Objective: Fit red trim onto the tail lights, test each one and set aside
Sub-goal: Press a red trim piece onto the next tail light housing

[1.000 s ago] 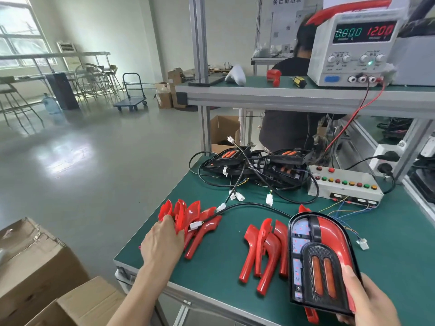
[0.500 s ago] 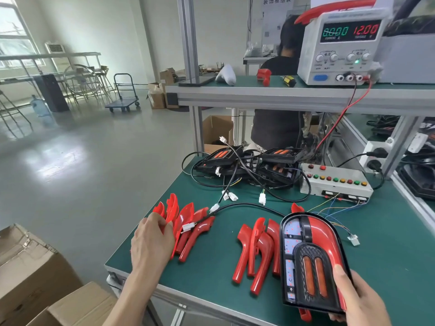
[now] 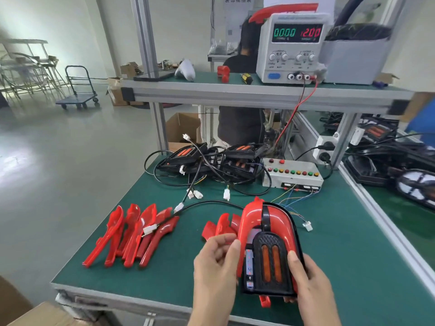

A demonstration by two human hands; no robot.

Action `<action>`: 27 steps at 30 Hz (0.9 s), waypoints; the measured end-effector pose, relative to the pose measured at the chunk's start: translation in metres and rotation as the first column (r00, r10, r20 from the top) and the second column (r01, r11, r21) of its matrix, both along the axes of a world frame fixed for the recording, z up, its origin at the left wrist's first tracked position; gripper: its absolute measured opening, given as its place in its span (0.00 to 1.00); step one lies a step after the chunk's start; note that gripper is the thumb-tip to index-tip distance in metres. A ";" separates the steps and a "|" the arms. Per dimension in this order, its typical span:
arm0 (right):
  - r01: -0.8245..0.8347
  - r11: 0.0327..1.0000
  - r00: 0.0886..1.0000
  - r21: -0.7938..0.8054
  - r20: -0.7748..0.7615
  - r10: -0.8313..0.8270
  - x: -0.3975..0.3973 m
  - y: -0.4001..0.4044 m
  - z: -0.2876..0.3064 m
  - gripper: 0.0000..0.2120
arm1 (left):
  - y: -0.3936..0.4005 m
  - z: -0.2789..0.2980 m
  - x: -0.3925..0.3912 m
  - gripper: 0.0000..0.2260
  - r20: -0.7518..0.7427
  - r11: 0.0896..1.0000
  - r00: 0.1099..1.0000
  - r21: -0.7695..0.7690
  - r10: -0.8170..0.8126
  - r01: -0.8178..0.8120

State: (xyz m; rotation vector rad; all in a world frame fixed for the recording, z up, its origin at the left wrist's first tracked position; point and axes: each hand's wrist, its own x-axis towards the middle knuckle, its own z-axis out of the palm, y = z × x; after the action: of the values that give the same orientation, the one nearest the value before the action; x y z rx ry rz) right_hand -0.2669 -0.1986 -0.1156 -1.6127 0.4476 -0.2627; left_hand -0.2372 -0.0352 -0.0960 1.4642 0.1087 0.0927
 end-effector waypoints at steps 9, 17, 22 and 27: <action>0.035 0.999 0.999 -0.013 0.012 -0.035 0.003 0.002 -0.014 0.12 | -0.014 -0.010 -0.012 0.08 0.115 0.949 0.986 0.277 0.121 -0.148; 0.011 1.000 1.000 -0.007 0.019 -0.011 0.001 0.007 -0.015 0.22 | -0.011 -0.008 -0.015 0.10 0.302 0.802 0.953 0.565 0.015 -0.192; 0.001 1.000 0.999 -0.030 0.048 0.000 0.001 0.008 -0.017 0.24 | -0.008 0.001 -0.019 0.08 0.241 0.618 0.968 0.772 -0.065 -0.151; -0.015 1.000 0.999 -0.016 0.050 0.016 0.002 0.009 -0.017 0.25 | -0.007 0.017 -0.015 0.08 0.155 0.361 0.970 0.929 -0.186 -0.080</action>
State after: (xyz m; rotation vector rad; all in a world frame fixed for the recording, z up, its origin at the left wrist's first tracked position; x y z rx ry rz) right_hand -0.2653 -0.1896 -0.1330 -1.6210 0.3954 -0.2956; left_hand -0.2524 -0.0425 -0.0787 2.6342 -0.2530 0.3209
